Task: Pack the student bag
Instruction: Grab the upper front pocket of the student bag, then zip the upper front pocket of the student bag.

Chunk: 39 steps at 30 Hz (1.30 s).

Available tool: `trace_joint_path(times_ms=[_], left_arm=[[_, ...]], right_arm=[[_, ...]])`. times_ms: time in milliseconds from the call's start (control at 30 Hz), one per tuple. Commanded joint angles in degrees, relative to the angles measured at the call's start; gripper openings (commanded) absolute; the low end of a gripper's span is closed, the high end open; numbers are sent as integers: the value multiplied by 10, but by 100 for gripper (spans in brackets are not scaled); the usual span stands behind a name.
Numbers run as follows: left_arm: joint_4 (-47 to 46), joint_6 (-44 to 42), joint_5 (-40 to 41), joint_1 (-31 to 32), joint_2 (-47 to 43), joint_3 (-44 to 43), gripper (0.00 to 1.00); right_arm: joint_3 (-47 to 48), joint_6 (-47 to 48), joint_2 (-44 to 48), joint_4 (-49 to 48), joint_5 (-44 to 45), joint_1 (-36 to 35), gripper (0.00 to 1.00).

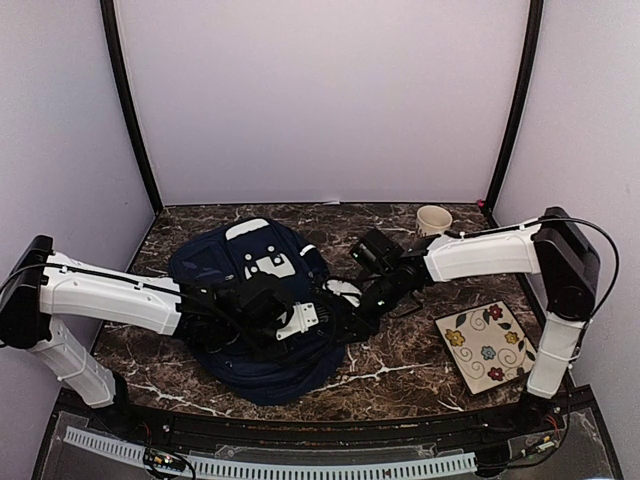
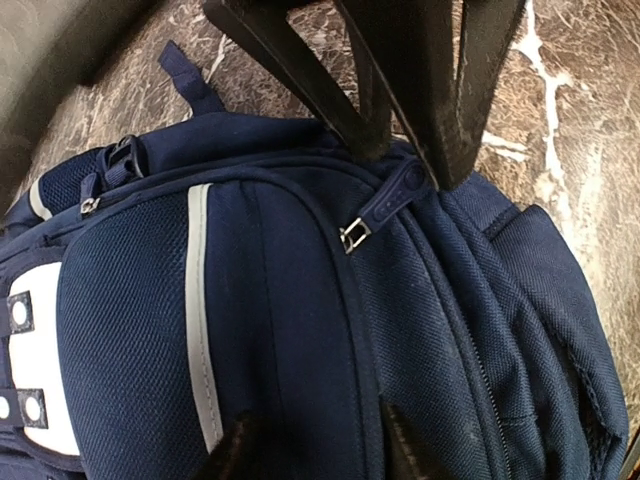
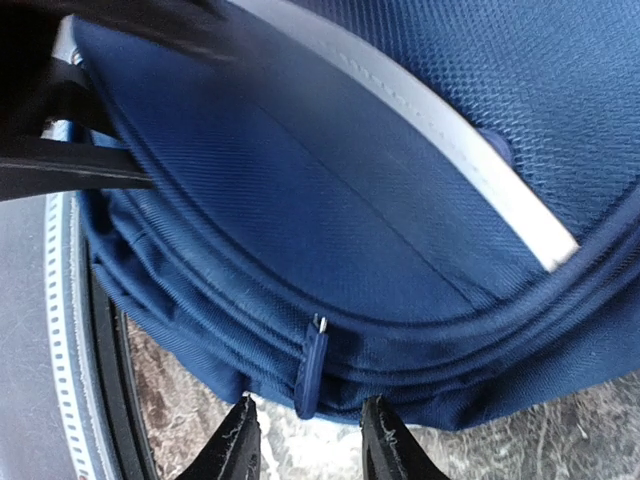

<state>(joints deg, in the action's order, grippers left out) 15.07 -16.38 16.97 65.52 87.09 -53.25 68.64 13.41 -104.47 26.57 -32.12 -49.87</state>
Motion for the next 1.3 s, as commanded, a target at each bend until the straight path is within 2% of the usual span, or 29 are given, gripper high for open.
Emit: trace_joint_path(times_ms=[0,100,200,400,567,900,1100,1267], left_arm=[[13,-3,59,2,4,-20,33],[0,-2,62,2,-11,-14,19],[-27,-3,54,2,-29,-2,9],[-32,3,56,2,-44,7,1],[-25,8,54,2,-57,15,0],[0,19,38,2,-114,38,0],[-35,18,-17,7,-138,66,0],[-53,9,-26,11,-132,72,0]], right_arm=[[30,-8,-33,-16,-8,1,36],[44,-13,-52,-21,-10,1,36],[62,-14,-69,-18,-24,1,34],[66,-8,-72,-10,-38,-2,13],[52,-4,-46,-3,-12,4,4],[70,15,-46,29,40,86,2],[178,5,-115,36,74,95,2],[296,3,-201,69,87,96,2]])
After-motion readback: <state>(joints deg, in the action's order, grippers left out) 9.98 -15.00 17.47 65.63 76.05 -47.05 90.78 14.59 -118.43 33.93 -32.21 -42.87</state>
